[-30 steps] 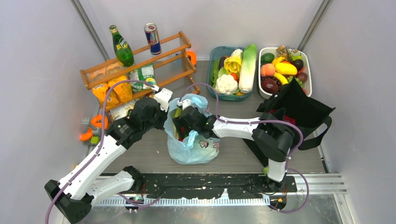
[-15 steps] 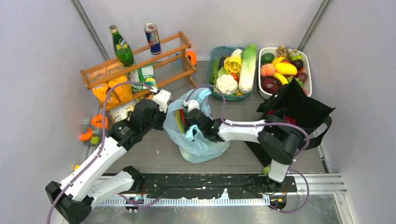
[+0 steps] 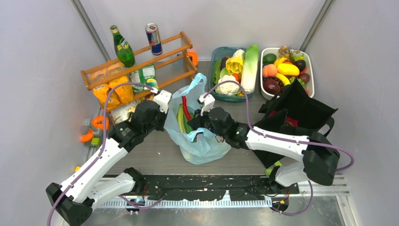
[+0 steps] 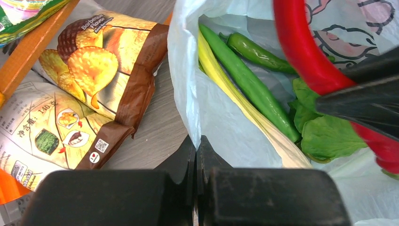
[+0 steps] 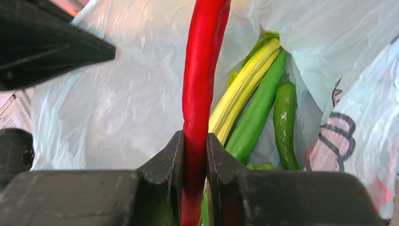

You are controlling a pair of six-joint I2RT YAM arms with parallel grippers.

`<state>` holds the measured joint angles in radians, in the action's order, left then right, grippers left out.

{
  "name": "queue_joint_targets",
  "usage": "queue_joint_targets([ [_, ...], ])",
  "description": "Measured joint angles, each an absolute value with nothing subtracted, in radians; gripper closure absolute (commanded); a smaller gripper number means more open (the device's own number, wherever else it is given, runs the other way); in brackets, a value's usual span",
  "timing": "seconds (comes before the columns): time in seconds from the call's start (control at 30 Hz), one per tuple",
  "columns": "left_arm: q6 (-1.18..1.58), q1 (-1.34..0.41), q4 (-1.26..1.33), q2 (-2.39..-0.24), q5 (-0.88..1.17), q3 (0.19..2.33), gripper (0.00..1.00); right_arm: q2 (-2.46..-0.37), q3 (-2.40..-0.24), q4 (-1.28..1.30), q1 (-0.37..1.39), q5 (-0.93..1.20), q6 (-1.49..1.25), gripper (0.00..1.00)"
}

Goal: Untie the knot of the grocery bags and take out the mixed food
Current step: Pick up the fake vegetable from the takeout bag.

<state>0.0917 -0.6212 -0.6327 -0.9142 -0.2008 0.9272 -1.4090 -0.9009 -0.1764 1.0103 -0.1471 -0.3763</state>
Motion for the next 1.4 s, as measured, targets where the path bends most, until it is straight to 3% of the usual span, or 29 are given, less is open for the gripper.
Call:
queue_joint_targets([
  [0.67,0.123,-0.559,-0.640,-0.959,-0.242,0.925,1.00,-1.028,-0.671,-0.297,1.011,0.068,-0.213,0.95],
  [1.0,0.095,-0.558,-0.621,-0.926,-0.163,0.916,1.00,-1.085,-0.759,-0.507,1.010,-0.081,-0.210,0.95],
  [1.4,0.090,-0.558,-0.624,-0.933,-0.230,0.912,1.00,-1.051,-0.874,-0.535,1.010,-0.241,-0.072,0.95],
])
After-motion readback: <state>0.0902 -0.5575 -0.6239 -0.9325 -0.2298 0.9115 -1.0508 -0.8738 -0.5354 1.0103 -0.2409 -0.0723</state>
